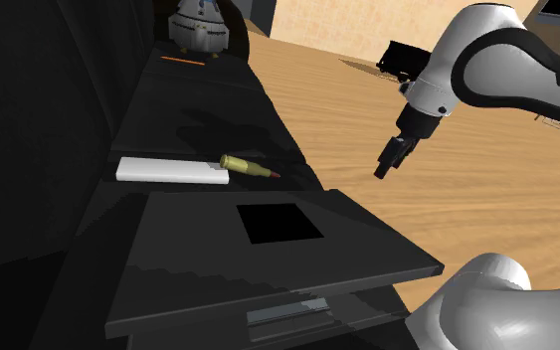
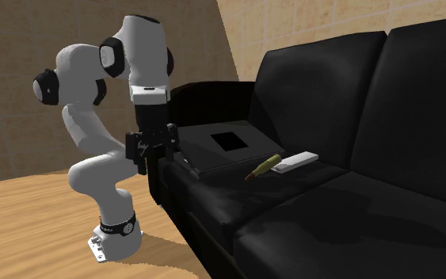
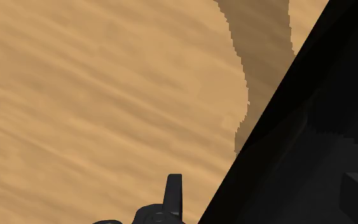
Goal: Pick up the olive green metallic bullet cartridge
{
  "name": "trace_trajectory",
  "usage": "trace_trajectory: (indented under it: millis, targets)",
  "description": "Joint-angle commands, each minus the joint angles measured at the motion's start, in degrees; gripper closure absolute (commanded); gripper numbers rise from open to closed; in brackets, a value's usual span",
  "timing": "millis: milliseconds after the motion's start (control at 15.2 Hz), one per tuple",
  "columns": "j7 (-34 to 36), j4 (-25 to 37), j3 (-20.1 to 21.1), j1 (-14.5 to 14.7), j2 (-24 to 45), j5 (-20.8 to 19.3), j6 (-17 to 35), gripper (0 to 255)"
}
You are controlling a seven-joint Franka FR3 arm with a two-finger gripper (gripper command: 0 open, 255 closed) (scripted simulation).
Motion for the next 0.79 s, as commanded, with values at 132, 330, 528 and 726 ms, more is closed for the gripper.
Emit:
trace_trajectory:
  millis: [132, 330, 528, 726]
  targets:
    - [-3.0, 2.1, 0.0, 2.1, 4.1, 0.4, 2.0, 0]
    - [-7.6, 5.5, 0.1, 5.2, 10.0, 1.0, 4.6, 0]
    - [-12.2, 9.2, 0.5, 8.1, 15.5, 1.8, 6.6, 0]
    - [-16.7, 13.0, 1.1, 10.8, 20.7, 2.6, 8.0, 0]
